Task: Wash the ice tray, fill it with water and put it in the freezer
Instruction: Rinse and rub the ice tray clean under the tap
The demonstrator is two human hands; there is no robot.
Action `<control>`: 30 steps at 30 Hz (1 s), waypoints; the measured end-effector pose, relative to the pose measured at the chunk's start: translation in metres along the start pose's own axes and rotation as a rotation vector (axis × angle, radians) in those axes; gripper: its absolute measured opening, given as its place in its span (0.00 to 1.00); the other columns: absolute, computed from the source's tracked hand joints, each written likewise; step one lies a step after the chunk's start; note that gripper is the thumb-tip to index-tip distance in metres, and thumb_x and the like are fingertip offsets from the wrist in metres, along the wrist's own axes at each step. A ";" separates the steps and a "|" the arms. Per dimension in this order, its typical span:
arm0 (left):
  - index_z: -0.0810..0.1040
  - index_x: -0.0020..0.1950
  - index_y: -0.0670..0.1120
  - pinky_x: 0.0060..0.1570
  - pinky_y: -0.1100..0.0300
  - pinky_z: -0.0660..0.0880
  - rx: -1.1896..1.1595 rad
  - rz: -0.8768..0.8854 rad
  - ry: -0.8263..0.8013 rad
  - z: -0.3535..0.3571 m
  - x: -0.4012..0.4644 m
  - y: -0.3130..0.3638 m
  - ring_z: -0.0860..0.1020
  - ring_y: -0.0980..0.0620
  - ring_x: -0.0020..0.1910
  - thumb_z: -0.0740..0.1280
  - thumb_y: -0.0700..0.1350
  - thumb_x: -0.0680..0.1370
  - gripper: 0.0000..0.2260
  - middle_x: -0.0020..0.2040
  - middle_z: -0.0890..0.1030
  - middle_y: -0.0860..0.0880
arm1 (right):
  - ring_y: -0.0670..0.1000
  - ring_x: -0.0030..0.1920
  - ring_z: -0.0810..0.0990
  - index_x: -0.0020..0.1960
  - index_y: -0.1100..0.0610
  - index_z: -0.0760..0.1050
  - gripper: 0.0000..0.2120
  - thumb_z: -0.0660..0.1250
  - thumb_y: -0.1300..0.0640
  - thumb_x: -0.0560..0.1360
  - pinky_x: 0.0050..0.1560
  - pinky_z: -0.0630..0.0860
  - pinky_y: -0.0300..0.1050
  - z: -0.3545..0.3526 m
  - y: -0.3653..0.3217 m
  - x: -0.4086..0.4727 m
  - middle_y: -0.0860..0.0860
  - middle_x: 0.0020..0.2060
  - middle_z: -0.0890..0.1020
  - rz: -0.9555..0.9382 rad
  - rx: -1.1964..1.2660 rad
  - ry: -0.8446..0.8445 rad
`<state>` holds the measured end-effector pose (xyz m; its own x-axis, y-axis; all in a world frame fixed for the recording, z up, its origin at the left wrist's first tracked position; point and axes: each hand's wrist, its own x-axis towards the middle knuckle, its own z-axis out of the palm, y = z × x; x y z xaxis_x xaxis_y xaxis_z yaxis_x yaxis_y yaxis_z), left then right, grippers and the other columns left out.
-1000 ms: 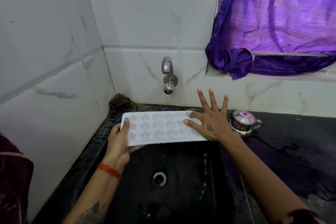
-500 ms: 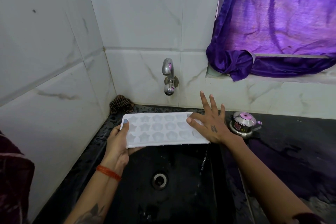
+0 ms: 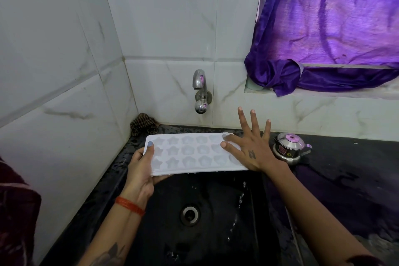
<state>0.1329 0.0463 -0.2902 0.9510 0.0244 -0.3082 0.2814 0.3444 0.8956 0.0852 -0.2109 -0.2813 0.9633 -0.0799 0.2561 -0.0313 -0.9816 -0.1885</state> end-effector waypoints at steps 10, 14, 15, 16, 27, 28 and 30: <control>0.73 0.57 0.45 0.24 0.53 0.79 -0.010 0.000 0.013 0.000 -0.002 0.001 0.80 0.46 0.43 0.64 0.52 0.78 0.13 0.48 0.81 0.45 | 0.52 0.73 0.25 0.53 0.37 0.75 0.34 0.39 0.24 0.66 0.67 0.25 0.64 -0.003 0.001 -0.003 0.42 0.72 0.28 0.033 0.132 -0.047; 0.73 0.55 0.46 0.25 0.51 0.79 -0.006 0.005 0.012 0.001 -0.003 0.000 0.80 0.46 0.44 0.64 0.51 0.78 0.11 0.48 0.81 0.45 | 0.54 0.72 0.25 0.53 0.36 0.73 0.39 0.32 0.21 0.63 0.67 0.25 0.66 -0.003 0.002 -0.003 0.44 0.72 0.27 0.047 0.053 -0.028; 0.73 0.54 0.46 0.25 0.51 0.80 -0.002 0.004 0.012 0.001 -0.004 -0.001 0.80 0.46 0.44 0.64 0.51 0.78 0.10 0.48 0.81 0.45 | 0.54 0.72 0.24 0.54 0.36 0.73 0.41 0.30 0.21 0.62 0.66 0.25 0.66 -0.003 0.002 -0.004 0.44 0.72 0.27 0.051 0.049 -0.026; 0.73 0.52 0.46 0.25 0.50 0.80 0.001 0.003 0.012 0.001 -0.005 -0.001 0.80 0.46 0.43 0.64 0.51 0.78 0.09 0.47 0.81 0.45 | 0.54 0.72 0.24 0.55 0.35 0.73 0.42 0.29 0.21 0.61 0.66 0.25 0.66 -0.004 0.001 -0.004 0.45 0.72 0.27 0.053 0.057 -0.027; 0.72 0.63 0.42 0.25 0.53 0.79 -0.010 -0.028 0.010 -0.004 -0.004 0.001 0.80 0.45 0.45 0.63 0.52 0.79 0.18 0.56 0.80 0.42 | 0.52 0.74 0.28 0.57 0.38 0.71 0.29 0.42 0.27 0.69 0.69 0.28 0.63 -0.011 -0.008 -0.004 0.44 0.75 0.32 -0.015 0.169 0.062; 0.72 0.64 0.41 0.25 0.53 0.79 -0.009 -0.028 0.008 -0.004 -0.004 0.001 0.80 0.45 0.46 0.63 0.52 0.79 0.19 0.56 0.80 0.42 | 0.52 0.74 0.28 0.57 0.38 0.71 0.29 0.42 0.27 0.69 0.69 0.28 0.64 -0.013 -0.010 -0.003 0.44 0.75 0.32 -0.032 0.157 0.052; 0.72 0.65 0.41 0.25 0.53 0.78 -0.002 -0.030 0.001 -0.004 -0.003 0.001 0.81 0.45 0.46 0.63 0.52 0.79 0.20 0.57 0.80 0.41 | 0.52 0.74 0.28 0.56 0.36 0.72 0.30 0.41 0.26 0.68 0.69 0.28 0.65 -0.015 -0.014 -0.001 0.44 0.75 0.31 -0.055 0.140 -0.003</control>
<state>0.1301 0.0504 -0.2902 0.9420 0.0144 -0.3354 0.3098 0.3472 0.8851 0.0806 -0.1995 -0.2644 0.9634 -0.0263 0.2669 0.0584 -0.9508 -0.3044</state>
